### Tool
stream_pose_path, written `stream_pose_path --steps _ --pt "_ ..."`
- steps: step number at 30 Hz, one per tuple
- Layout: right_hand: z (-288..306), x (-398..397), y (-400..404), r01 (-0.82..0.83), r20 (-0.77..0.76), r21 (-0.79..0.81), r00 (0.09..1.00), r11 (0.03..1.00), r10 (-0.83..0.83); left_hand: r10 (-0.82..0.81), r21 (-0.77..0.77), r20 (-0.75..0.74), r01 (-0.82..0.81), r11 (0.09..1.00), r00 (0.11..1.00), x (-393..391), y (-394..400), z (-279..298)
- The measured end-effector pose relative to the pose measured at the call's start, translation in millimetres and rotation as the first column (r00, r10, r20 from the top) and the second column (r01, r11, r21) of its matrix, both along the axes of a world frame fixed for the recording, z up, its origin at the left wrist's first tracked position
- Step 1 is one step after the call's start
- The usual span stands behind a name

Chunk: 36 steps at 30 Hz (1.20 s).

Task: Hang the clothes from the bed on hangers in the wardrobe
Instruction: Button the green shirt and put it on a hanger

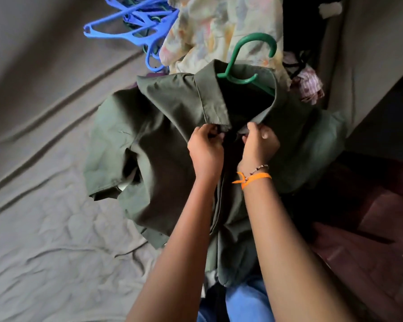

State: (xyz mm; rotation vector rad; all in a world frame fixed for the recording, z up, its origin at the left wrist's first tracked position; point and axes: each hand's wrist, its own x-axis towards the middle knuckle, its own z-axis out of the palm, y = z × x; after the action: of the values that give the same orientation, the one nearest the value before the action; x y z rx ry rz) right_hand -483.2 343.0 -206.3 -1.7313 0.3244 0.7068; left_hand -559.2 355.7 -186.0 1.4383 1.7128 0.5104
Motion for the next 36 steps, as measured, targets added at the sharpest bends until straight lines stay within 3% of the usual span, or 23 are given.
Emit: stream_pose_path --steps 5,9,11,13,16,18,21,27,33,36 --pt "7.1 5.7 -34.5 0.077 -0.284 0.291 0.959 0.954 0.009 0.166 -0.032 0.177 -0.163 0.986 0.970 10.8 -3.8 -3.4" --pt "7.9 7.3 -39.3 0.256 -0.567 0.311 0.823 0.915 -0.037 0.125 0.045 0.222 -0.138 0.989 0.967 16.5 -8.5 -1.5" --pt "9.5 5.4 -38.5 0.283 -0.635 0.297 0.772 0.912 -0.033 0.111 0.078 0.197 -0.129 0.989 0.974 19.7 -9.3 -2.0" --pt "9.2 1.6 -36.0 0.230 -0.577 0.309 0.817 0.923 -0.011 0.103 0.092 0.167 -0.120 0.989 0.980 21.3 -7.0 -3.7" --pt "-0.2 0.1 -28.7 -0.039 -0.221 0.300 0.969 0.953 0.110 0.054 0.118 0.109 -0.067 0.991 0.993 21.8 -0.1 -3.3" --pt "-6.4 2.7 -22.3 -0.231 -0.001 0.194 0.972 0.953 0.236 0.031 0.106 0.052 -0.037 0.994 0.998 22.3 5.6 -1.7" --pt "-15.0 7.5 -14.4 -0.404 0.150 0.068 0.908 0.912 0.391 0.007 0.045 -0.062 -0.004 0.999 0.998 24.8 12.6 -2.7" --pt "-21.6 10.6 -10.7 -0.531 0.261 -0.098 0.802 0.841 0.537 -0.012 -0.087 -0.097 0.004 0.996 0.995 30.2 20.4 -4.6" --pt "-17.8 4.9 -18.8 -0.495 0.221 0.118 0.859 0.861 0.463 0.138 -0.337 0.300 -0.031 0.941 0.944 14.5 21.8 -2.2" --pt "-12.6 5.1 -23.3 -0.483 0.167 0.194 0.874 0.854 0.457 0.129 -0.412 0.349 0.028 0.911 0.928 12.8 23.0 9.2"
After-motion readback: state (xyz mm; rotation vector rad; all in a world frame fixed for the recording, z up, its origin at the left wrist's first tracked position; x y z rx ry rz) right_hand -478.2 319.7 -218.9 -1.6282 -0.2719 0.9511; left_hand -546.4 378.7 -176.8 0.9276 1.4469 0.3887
